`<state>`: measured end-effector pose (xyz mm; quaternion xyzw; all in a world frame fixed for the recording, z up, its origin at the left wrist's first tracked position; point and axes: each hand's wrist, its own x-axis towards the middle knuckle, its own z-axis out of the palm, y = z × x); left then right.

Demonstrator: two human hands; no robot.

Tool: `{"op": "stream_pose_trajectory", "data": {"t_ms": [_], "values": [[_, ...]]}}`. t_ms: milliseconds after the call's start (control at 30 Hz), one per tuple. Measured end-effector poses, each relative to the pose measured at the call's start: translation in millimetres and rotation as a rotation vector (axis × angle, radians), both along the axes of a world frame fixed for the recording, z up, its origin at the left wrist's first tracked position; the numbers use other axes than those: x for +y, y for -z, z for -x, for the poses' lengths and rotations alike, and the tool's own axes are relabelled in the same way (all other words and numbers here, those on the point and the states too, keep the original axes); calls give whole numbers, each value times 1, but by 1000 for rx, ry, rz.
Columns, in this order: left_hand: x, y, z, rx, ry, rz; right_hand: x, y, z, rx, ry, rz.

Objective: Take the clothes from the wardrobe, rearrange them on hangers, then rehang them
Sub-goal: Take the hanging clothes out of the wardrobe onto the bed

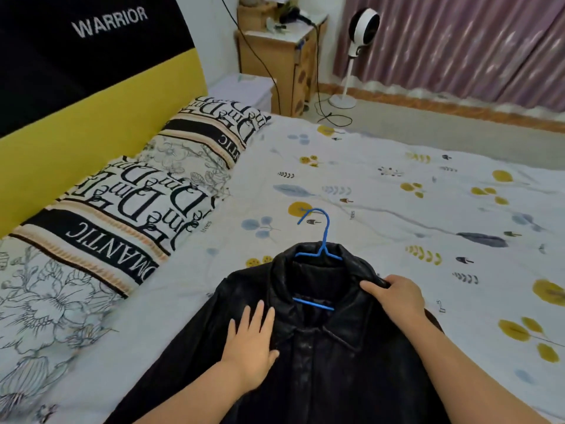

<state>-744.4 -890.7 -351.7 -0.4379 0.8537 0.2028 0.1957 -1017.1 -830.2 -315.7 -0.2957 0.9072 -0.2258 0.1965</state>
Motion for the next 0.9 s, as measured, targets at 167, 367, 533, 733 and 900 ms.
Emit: {"op": "stream_pose_trajectory", "data": {"t_ms": [167, 367, 533, 733, 900], "values": [[-8, 63, 24, -124, 5, -149, -16, 66, 8, 109, -124, -92], [-7, 111, 40, -182, -26, -210, 18, 129, -63, 112, -320, -404], [-7, 137, 46, -210, -52, -199, 44, 172, -69, 51, -429, -574], [-18, 138, 49, -188, -62, -229, 25, 171, -44, -132, -465, -558], [-25, 95, 48, -130, -30, -213, 17, 119, -37, -124, -509, -610]]}}
